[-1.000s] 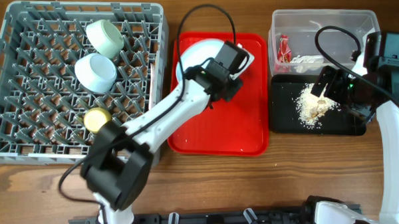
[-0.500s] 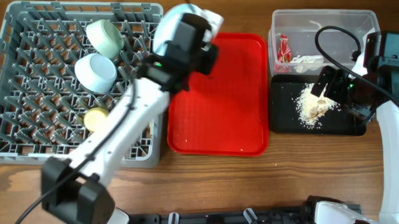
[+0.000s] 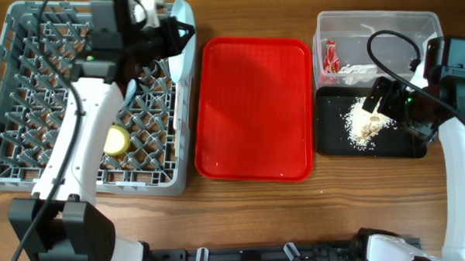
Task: Sort waste into correct bins and load items into the dishwasher rack
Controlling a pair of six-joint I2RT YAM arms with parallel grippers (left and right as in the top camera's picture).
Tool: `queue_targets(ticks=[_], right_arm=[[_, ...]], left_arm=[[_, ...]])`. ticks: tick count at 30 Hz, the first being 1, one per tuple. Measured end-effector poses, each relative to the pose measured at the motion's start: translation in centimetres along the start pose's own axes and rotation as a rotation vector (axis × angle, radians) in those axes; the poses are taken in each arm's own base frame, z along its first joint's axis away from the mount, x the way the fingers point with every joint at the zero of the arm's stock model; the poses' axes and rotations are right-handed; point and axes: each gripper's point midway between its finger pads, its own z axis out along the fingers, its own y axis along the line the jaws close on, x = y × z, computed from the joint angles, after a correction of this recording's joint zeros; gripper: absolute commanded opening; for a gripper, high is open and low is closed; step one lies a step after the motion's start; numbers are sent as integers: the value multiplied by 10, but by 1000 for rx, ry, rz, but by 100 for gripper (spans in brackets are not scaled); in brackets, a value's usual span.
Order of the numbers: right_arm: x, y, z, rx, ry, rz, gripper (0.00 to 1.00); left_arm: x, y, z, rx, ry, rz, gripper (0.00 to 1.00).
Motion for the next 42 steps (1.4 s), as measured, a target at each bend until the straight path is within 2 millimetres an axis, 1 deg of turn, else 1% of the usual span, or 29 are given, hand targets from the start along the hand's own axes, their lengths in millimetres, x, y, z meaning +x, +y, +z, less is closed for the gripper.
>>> queue_targets(ticks=[2,5,10,13,14,16,17,18,20,21,22,23,24,27,30,33,34,35,37,40,42], right_arm=[[0,0,0,0,0,0,100],[0,0,0,0,1,0,100],[1,0,0,1,3,0,100],[1,0,0,1,4,0,100],[1,0,0,1,4,0,100],[1,0,0,1,4,0,100],[1,0,0,1,4,0,100],[1,0,0,1,4,0,100],[1,0,0,1,4,0,100],[1,0,0,1,4,0,100],[1,0,0,1,4,0,100],[1,0,0,1,4,0,100],[1,0,0,1,4,0,100],[1,0,0,1,4,0,100],[-2,2,0,-9,-10,-4,100],[-10,14,-1,-73,-38,-44,100],[-15,22,-2,-119,-56,-67,100],[-23,36,-4,-191,-88,-105,100],[-31,52,-9,-271,-127,-154,100],[-45,74,-17,-358,-203,-242,100],[-51,89,-22,-401,-248,-303,100]], left_arm=[[-1,2,-3,26,8,-34,4],[1,10,-1,53,29,-92,4],[4,35,7,49,57,-167,4],[3,50,7,32,55,-192,4],[2,56,6,26,51,-201,6],[0,65,4,14,45,-216,31],[0,71,3,3,43,-228,40],[0,77,3,-11,43,-238,44],[1,88,1,-44,40,-260,64],[0,95,0,-65,33,-273,64],[-1,100,-1,-81,26,-279,61],[-2,104,-3,-92,20,-281,61],[-3,106,-5,-99,14,-285,62],[-6,118,-12,-124,-1,-300,62],[-3,126,-23,-155,3,-310,68],[1,121,-34,-181,14,-294,70],[3,116,-38,-194,18,-287,71],[6,113,-42,-209,26,-281,74],[14,98,-50,-248,50,-235,76],[38,89,-53,-329,123,-214,87],[57,85,-52,-398,187,-187,100]])
